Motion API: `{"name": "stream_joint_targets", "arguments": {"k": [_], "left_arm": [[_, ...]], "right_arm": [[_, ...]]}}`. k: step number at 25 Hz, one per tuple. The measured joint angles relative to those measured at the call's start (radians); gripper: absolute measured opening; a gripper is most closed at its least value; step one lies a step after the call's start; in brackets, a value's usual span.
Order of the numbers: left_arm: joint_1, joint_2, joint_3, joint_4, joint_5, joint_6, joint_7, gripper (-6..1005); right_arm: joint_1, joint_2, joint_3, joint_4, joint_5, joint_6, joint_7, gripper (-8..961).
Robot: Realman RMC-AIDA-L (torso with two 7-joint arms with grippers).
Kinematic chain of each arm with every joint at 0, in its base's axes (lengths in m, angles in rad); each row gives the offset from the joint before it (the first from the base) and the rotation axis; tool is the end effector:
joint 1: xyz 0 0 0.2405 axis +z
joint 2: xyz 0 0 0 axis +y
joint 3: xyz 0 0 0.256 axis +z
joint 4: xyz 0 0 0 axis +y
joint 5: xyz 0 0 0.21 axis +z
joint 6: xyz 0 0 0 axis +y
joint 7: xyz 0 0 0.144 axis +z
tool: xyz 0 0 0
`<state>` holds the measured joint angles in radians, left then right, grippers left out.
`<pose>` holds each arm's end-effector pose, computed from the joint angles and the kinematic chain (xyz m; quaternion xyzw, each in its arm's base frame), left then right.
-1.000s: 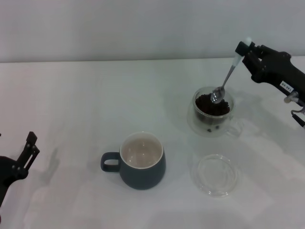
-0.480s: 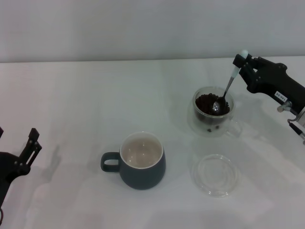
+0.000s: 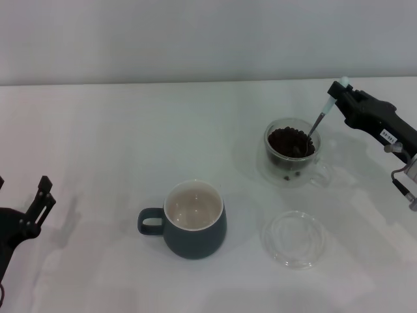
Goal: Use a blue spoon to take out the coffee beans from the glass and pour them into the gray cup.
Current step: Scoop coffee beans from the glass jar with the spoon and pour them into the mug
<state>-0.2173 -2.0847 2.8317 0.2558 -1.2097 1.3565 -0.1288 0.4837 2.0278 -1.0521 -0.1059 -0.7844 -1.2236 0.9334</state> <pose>-0.3402 0.2375 -0.0490 -0.7062 -0.2641 -0.3241 0.5713 0.3196 0.3418 -0.0016 -0.7298 0.3608 0.4149 0.4064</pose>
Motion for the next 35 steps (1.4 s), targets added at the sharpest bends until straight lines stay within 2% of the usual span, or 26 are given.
{"name": "stream_joint_targets", "arguments": {"k": [9,19,35], "left_arm": [[0.0,0.001,0.0,-0.003,-0.002,-0.014,-0.022,867],[0.004,0.002,0.0,-0.004,-0.002,-0.014,-0.022,867],[0.004,0.003,0.0,-0.015,-0.002,-0.014,-0.023,867]], "right_arm": [[0.0,0.0,-0.001,0.009,0.004,0.023,0.167,138],[0.01,0.0,0.005,0.043,0.083,0.068,0.278,139],[0.01,0.0,0.004,0.048,0.088,0.091,0.454,139]]}}
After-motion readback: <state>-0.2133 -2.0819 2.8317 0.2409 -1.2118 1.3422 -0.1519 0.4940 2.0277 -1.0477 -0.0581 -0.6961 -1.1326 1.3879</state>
